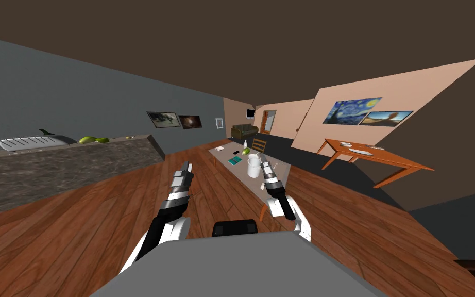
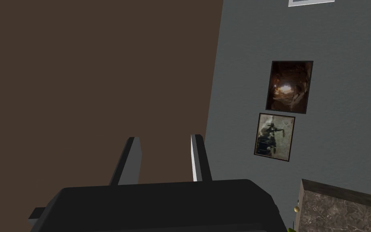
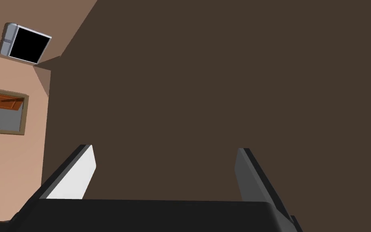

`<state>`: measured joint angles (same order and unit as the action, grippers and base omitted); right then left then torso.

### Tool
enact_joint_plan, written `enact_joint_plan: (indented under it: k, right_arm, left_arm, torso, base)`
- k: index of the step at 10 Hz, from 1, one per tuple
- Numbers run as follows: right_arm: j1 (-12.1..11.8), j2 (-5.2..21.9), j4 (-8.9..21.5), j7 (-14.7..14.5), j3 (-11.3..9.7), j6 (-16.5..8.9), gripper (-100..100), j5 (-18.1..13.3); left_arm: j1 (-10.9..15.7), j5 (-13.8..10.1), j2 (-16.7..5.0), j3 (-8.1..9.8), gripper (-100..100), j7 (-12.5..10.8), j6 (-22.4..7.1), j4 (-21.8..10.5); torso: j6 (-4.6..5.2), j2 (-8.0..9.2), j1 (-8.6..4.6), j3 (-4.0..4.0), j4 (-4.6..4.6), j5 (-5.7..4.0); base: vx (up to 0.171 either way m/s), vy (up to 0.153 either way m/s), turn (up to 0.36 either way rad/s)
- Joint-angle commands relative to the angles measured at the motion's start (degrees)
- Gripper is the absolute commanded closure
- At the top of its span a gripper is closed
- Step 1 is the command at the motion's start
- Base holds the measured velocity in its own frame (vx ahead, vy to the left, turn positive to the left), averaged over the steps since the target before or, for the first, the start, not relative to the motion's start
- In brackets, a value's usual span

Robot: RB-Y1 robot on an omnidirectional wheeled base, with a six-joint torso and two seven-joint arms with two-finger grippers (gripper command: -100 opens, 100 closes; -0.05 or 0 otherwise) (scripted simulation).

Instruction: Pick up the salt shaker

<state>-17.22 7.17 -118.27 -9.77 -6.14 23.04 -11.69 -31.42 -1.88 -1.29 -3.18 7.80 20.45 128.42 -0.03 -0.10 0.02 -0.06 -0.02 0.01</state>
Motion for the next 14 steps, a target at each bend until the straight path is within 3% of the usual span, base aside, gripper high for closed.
enact_joint_plan:
  k: [1,2,4,5,7,14]
  right_arm:
    - [1.5,2.0,2.9,-0.7,-1.8,1.0,-100,-2.4]
    - [1.5,2.0,3.2,-0.7,-1.8,1.0,-100,-2.4]
    - [4.6,4.3,7.7,-1.9,-4.1,2.1,-100,-5.7]
    - [4.6,4.3,8.4,-1.9,-4.1,2.1,-100,-5.7]
    - [7.7,6.5,12.9,-3.3,-6.6,3.3,-100,-9.2]
    - [12.5,9.8,23.6,-6.0,-10.3,5.0,-100,-14.8]
  left_arm:
    - [0.0,0.0,0.0,0.0,0,0.0,0.0,0.0]
    - [0.0,0.0,0.0,0.0,0,0.0,0.0,0.0]
    - [0.0,0.0,0.0,0.0,0,0.0,0.0,0.0]
    - [0.0,0.0,0.0,0.0,0,0.0,0.0,0.0]
    - [0.0,0.0,0.0,0.0,0,0.0,0.0,0.0]
    - [0.0,0.0,0.0,0.0,0,0.0,0.0,0.0]
  torso:
    - [0.0,0.0,0.0,0.0,0.0,0.0]
    - [0.01,-0.01,-0.01,-0.01,-0.01,0.0]
    - [0.02,0.0,-0.02,0.0,0.0,-0.01]
    - [0.01,-0.01,-0.01,0.0,0.0,0.0]
    - [0.03,0.03,-0.01,0.02,0.0,0.0]
    - [0.04,0.08,0.0,0.04,0.01,0.0]
  base:
    - [0.023,-0.002,0.242]
    - [0.023,-0.006,0.043]
    - [0.022,-0.003,0.184]
    - [0.016,-0.007,0.07]
    - [0.014,-0.001,0.191]
    - [0.007,-0.003,0.101]
